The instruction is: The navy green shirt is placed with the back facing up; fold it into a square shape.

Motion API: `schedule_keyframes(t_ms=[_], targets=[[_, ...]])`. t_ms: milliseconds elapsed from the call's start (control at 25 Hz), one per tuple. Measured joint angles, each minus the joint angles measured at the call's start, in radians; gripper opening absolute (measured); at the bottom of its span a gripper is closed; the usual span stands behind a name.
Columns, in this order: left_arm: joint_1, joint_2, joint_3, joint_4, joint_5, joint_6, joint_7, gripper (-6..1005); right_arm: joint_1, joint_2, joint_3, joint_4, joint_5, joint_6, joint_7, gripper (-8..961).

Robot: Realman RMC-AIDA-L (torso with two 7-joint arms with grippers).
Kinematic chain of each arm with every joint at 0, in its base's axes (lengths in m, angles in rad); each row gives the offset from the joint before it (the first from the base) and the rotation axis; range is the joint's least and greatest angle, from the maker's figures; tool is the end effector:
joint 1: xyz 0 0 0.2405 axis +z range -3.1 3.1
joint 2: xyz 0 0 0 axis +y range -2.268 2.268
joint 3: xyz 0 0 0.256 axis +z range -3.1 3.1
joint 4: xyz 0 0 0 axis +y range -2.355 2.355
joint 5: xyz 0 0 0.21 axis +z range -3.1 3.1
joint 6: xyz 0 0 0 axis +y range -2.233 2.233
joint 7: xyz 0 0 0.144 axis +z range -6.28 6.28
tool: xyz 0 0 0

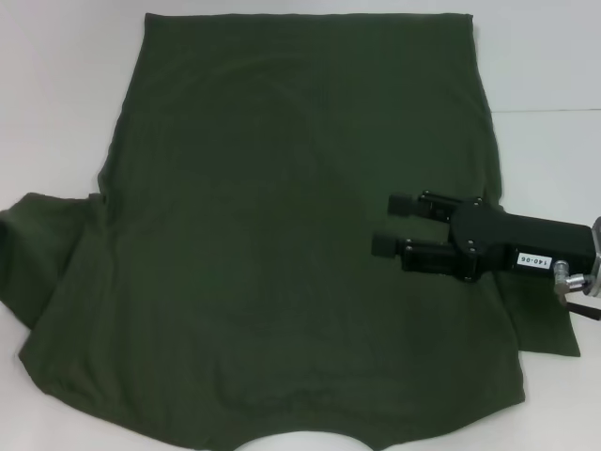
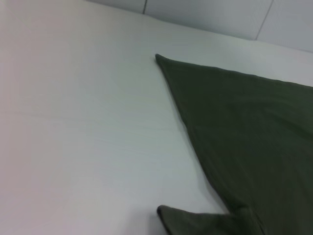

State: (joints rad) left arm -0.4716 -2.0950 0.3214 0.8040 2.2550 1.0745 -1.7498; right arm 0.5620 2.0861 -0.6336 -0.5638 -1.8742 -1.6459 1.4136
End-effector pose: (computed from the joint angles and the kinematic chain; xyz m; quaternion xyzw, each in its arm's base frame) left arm -0.3754 0.3474 0.0791 -0.7538 -0.4747 -0.1604 0.4251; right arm 0.2381 0.3296 -0.0013 -0.9023 0.2385 0.3461 0.0955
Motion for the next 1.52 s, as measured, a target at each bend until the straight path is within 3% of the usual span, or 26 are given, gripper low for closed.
schedule_keyframes(t_ms=[1240,1520], targets=[[-0.044,0.019,0.019,0.028,0.025,-0.027,0.004,0,0.003,0.000,0.000,0.019,0.004,0.000,-0.001,850],[-0.040,0.019,0.021,0.073,0.019,0.141,-0.041,0,0.001,0.000,0.000,0.019,0.004,0.000,-0.001,849]])
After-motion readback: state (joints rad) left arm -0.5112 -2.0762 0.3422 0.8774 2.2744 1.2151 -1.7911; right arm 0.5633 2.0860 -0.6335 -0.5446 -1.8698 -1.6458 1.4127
